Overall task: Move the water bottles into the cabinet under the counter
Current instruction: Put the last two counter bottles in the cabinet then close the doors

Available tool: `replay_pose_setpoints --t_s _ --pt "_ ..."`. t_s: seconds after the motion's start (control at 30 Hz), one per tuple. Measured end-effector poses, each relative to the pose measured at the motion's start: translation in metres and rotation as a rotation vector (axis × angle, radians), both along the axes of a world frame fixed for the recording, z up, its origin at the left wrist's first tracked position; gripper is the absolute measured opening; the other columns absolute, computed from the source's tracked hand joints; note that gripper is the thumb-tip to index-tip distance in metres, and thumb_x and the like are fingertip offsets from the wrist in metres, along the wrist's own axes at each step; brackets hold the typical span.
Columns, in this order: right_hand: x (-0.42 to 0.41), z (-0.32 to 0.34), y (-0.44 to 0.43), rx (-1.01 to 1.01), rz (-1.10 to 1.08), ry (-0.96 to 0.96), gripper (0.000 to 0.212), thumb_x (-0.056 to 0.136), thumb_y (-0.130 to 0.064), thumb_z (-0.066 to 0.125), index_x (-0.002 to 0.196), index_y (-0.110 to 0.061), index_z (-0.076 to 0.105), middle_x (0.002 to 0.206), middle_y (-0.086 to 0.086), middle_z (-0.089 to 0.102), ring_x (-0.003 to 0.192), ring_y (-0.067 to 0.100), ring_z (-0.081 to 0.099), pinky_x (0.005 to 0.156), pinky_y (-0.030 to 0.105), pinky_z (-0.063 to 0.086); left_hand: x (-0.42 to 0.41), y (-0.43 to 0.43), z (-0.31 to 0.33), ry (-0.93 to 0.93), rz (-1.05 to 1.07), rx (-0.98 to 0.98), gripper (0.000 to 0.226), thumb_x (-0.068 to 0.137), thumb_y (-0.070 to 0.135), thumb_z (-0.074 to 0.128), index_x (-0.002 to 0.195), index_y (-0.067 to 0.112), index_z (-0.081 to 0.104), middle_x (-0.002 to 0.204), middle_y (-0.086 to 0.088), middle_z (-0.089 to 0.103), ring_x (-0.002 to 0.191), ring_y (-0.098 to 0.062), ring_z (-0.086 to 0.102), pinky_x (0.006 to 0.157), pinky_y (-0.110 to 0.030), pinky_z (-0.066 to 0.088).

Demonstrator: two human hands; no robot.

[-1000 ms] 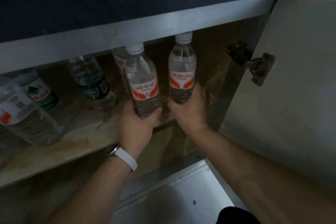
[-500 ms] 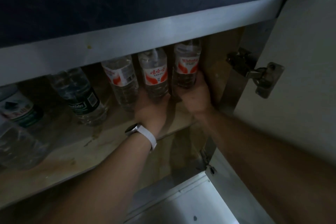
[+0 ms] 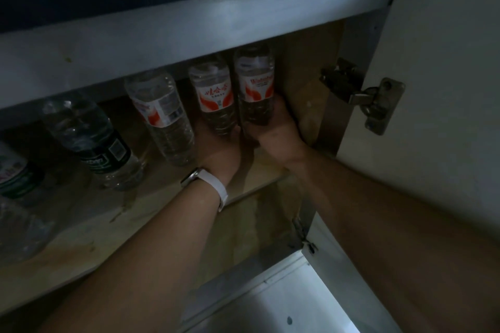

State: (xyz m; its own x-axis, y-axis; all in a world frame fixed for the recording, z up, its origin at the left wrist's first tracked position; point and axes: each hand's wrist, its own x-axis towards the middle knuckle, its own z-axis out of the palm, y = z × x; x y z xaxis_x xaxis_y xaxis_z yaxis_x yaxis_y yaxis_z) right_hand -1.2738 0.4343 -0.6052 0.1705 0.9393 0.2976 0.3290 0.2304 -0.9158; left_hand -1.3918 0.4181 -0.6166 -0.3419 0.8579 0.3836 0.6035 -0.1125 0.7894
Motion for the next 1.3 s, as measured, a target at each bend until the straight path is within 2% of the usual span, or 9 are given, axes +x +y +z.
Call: replay_pose_setpoints --t_s 0.13,0.3,0.37,0.43,0.53,0.67,0.83,1.03,1.3 --pt "0.000 0.004 -0.004 -0.012 0.011 0.027 0.077 0.073 -0.032 0.082 0.140 -0.021 0.046 0.140 0.003 0.055 0.131 0.019 0.051 0.109 0.044 0.042 0.002 -0.012 0.014 0.080 0.022 0.110 0.051 0.091 0.029 0.073 0.133 0.003 0.057 0.136 -0.020 0.059 0.125 -0.036 0.055 0.095 -0.007 0.012" --pt "0.004 0.007 -0.018 -0.057 0.031 0.076 0.078 0.077 -0.024 0.082 0.143 -0.020 0.042 0.138 -0.004 0.055 0.126 0.012 0.052 0.108 0.034 0.042 -0.013 -0.038 0.013 -0.099 -0.136 -0.046 0.052 0.092 0.037 0.070 0.139 0.027 0.051 0.136 0.004 0.062 0.124 -0.018 0.057 0.101 -0.024 0.039" --pt "0.004 0.006 -0.027 -0.065 0.020 0.108 0.072 0.079 -0.019 0.081 0.140 -0.020 0.044 0.128 -0.007 0.060 0.118 0.008 0.056 0.103 0.034 0.046 -0.025 -0.056 0.016 -0.180 -0.157 -0.099 0.054 0.090 0.029 0.069 0.141 0.032 0.049 0.126 0.013 0.065 0.114 -0.009 0.060 0.091 -0.017 0.045" --pt "0.002 0.007 -0.038 -0.044 -0.035 0.110 0.057 0.079 -0.020 0.080 0.127 -0.030 0.051 0.120 -0.008 0.064 0.114 0.011 0.060 0.101 0.038 0.049 -0.040 -0.072 0.018 -0.221 -0.148 -0.114 0.053 0.090 0.021 0.069 0.140 0.029 0.051 0.121 0.015 0.064 0.111 -0.006 0.060 0.087 -0.012 0.045" --pt "-0.007 0.009 -0.058 -0.011 -0.112 0.130 0.040 0.079 -0.022 0.079 0.104 -0.041 0.054 0.101 -0.022 0.062 0.103 0.003 0.060 0.098 0.036 0.050 -0.065 -0.087 0.019 -0.231 -0.083 -0.107 0.046 0.090 0.017 0.066 0.135 0.024 0.057 0.123 0.008 0.065 0.113 -0.013 0.061 0.094 -0.026 0.046" --pt "-0.032 0.005 -0.078 -0.042 -0.102 0.093 0.059 0.069 -0.045 0.072 0.121 -0.026 0.055 0.117 -0.003 0.061 0.109 0.014 0.060 0.095 0.042 0.052 -0.103 -0.099 0.015 -0.269 0.043 -0.071 0.033 0.088 0.016 0.065 0.121 0.022 0.066 0.113 0.002 0.071 0.106 -0.018 0.065 0.094 -0.036 0.052" --pt "-0.073 0.012 -0.086 -0.109 0.070 -0.035 0.057 0.083 -0.030 0.074 0.134 -0.027 0.049 0.118 -0.011 0.059 0.110 0.008 0.057 0.097 0.033 0.050 -0.135 -0.108 0.015 -0.286 0.199 -0.024 0.014 0.087 0.012 0.067 0.100 0.016 0.063 0.096 -0.006 0.068 0.092 -0.025 0.065 0.079 -0.029 0.046" --pt "-0.124 0.017 -0.077 -0.090 0.194 -0.043 0.068 0.081 -0.028 0.077 0.140 -0.029 0.042 0.121 -0.013 0.057 0.107 0.004 0.056 0.089 0.023 0.045 -0.166 -0.091 0.008 -0.249 0.283 -0.007 0.048 0.073 0.033 0.076 0.113 0.014 0.057 0.112 -0.009 0.063 0.103 -0.026 0.061 0.090 -0.044 0.052" --pt "-0.154 0.001 -0.050 -0.001 0.058 -0.097 0.086 0.075 -0.032 0.078 0.147 -0.021 0.032 0.141 0.001 0.045 0.128 0.016 0.047 0.103 0.031 0.042 -0.173 -0.071 0.017 -0.243 0.087 -0.085 0.072 0.082 0.030 0.081 0.142 0.020 0.042 0.139 -0.002 0.059 0.124 -0.021 0.057 0.090 -0.026 0.040"
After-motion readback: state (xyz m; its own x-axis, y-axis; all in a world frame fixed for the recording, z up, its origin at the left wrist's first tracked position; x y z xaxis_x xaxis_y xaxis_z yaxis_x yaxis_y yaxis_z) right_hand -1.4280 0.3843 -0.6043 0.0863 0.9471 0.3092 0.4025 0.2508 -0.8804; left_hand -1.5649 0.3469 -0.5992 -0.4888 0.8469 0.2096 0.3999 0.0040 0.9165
